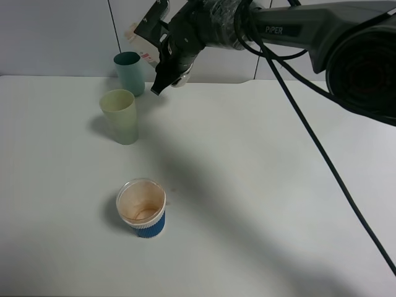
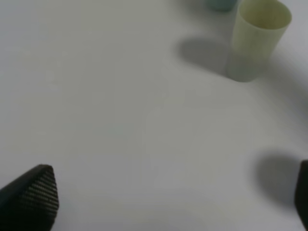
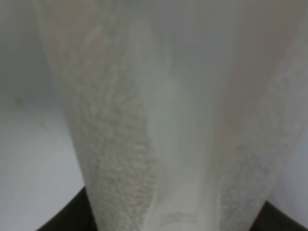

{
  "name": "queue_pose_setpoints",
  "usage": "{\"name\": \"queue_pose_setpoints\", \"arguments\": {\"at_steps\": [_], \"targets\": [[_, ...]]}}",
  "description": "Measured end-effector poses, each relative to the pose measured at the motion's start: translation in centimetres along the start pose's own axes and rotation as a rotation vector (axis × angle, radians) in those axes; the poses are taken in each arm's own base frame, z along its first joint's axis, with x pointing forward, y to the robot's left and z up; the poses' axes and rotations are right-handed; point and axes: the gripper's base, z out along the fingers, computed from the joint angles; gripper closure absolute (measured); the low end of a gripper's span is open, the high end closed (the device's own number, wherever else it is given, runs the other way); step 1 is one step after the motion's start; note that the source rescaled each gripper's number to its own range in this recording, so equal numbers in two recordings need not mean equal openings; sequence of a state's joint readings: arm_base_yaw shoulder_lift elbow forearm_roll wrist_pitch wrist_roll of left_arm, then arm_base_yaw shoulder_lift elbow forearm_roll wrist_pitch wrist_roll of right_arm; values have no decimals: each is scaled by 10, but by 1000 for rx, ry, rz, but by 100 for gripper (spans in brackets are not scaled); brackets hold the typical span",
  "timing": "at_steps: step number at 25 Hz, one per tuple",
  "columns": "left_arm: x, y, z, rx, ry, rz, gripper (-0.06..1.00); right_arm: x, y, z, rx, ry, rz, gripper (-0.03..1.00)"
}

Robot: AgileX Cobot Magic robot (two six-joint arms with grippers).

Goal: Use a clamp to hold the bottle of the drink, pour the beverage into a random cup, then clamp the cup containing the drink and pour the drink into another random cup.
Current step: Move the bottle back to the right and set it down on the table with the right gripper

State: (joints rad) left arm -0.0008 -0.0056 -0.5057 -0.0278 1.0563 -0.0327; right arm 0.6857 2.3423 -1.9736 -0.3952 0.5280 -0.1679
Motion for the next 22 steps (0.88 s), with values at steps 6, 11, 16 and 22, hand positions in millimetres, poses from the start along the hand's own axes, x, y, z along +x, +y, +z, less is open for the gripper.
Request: {"name": "queue_pose_setpoints", "arguments": {"at_steps": [6,11,16,22], "targets": [[0,0,0,0,0,0,-3,-4,-2,1,-32,-73,73,96],[0,0,0,0,0,0,-3,-3,-7,2,-45,-95,83,96],[0,0,0,0,0,0,-3,-1,-12,3,-58,-115,92,96],[0,0,0,0,0,0,-3,2,-13,4,-68,-158,101,97]]}}
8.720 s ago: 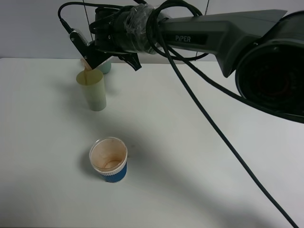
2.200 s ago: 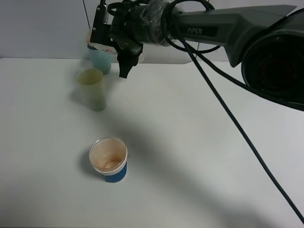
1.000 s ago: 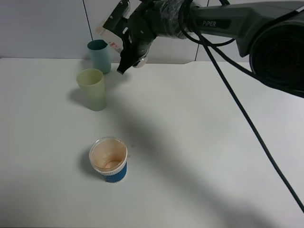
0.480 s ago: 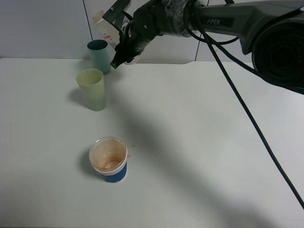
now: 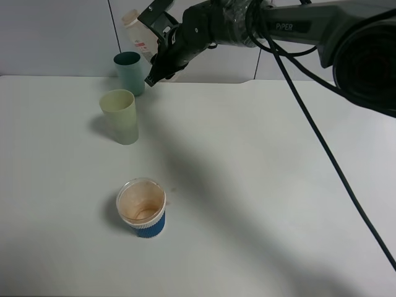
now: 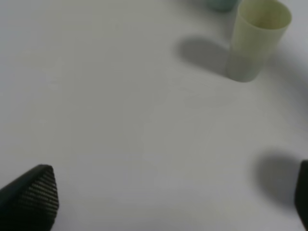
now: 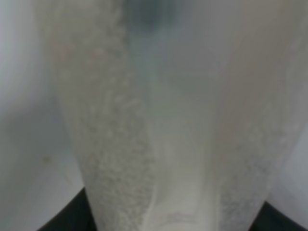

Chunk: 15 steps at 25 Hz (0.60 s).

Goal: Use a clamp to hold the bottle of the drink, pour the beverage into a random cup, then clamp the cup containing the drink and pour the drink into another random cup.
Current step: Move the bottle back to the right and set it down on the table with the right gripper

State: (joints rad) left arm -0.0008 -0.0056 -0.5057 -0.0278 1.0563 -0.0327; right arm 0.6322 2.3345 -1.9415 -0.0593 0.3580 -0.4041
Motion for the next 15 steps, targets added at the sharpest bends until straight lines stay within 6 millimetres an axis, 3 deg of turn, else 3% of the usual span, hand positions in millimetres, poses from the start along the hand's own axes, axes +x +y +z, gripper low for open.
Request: {"name": "queue_pose_setpoints", "arguments": {"at_steps": [7,15], "targets": [[0,0,0,0,0,0,-3,44,8,-5,32,-66,-35,97],[0,0,0,0,0,0,-3,96,-9,-28,175,-108,78,97]]}}
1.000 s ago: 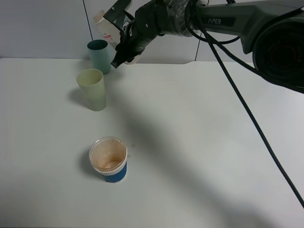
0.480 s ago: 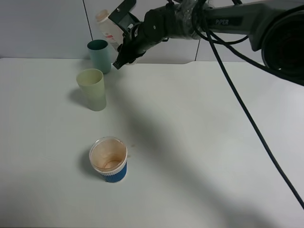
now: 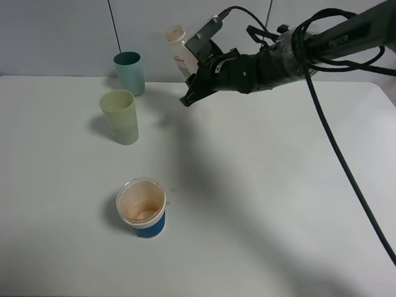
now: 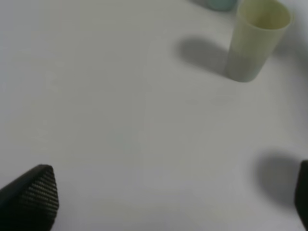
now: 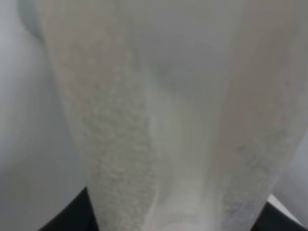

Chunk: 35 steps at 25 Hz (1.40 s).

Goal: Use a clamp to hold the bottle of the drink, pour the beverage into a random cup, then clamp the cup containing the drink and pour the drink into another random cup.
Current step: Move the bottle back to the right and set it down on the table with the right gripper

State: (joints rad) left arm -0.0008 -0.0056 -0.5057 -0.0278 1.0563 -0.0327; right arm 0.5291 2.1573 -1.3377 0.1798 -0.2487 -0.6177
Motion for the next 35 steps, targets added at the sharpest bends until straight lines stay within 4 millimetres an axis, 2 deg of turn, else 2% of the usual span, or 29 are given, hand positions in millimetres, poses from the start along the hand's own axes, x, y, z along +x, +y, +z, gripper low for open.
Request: {"name": "queue_pose_setpoints", "arguments": {"at_steps": [6,10,15,21,24,29,35], "targets": [[0,0,0,0,0,0,-3,33,-8,-9,78,3,38,97],[0,0,0,0,0,0,-3,39,-10,-13,133,-49,56,97],[0,0,0,0,0,0,-3,46,-22,-20,214,-171,227,97],[0,0,0,0,0,0,-3,43,-32,-25,196,-315,362,97],[0,0,0,0,0,0,-3,41,-32,-25,192,-347,367,97],[0,0,0,0,0,0,-3,63,-22,-12,175,-331,356,97],[0,0,0,0,0,0,-3,76,-15,-4,166,-305,356,97]]}}
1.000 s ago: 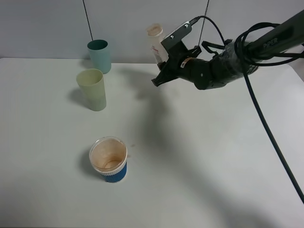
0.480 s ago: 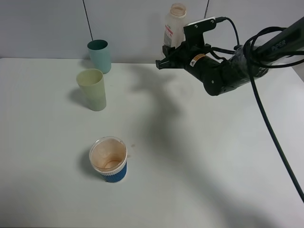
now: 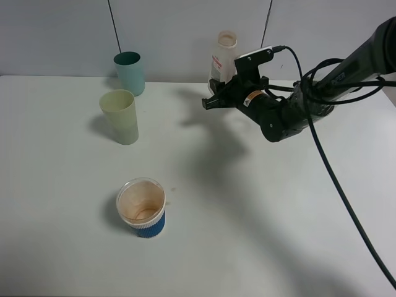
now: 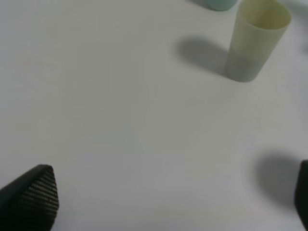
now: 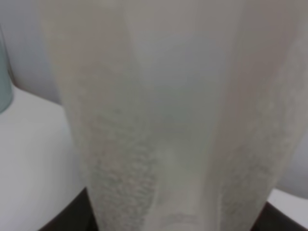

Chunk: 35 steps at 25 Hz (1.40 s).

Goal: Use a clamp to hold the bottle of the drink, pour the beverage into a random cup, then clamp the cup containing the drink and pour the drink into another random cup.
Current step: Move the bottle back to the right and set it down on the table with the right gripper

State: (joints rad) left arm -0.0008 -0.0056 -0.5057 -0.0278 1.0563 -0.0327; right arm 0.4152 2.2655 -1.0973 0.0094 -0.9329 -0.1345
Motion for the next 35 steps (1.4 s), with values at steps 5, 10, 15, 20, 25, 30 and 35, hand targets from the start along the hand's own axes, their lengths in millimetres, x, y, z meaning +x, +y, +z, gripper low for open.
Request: {"name": "queue_pose_setpoints", "arguments": {"at_steps": [5,10,15,20,25,30,35], "targets": [[0,0,0,0,0,0,-3,14,1,1,0,5,5,97],[0,0,0,0,0,0,-3,26,-3,2,10,24,7,97],[0,0,0,0,0,0,-3,30,-13,6,34,25,12,97],[0,0,0,0,0,0,-3,22,-24,13,59,-7,18,97],[0,0,0,0,0,0,-3,18,-30,19,65,-13,26,97],[0,0,0,0,0,0,-3,28,-27,27,43,12,40,97],[0,0,0,0,0,0,-3,43,-24,28,28,56,36,97]]}}
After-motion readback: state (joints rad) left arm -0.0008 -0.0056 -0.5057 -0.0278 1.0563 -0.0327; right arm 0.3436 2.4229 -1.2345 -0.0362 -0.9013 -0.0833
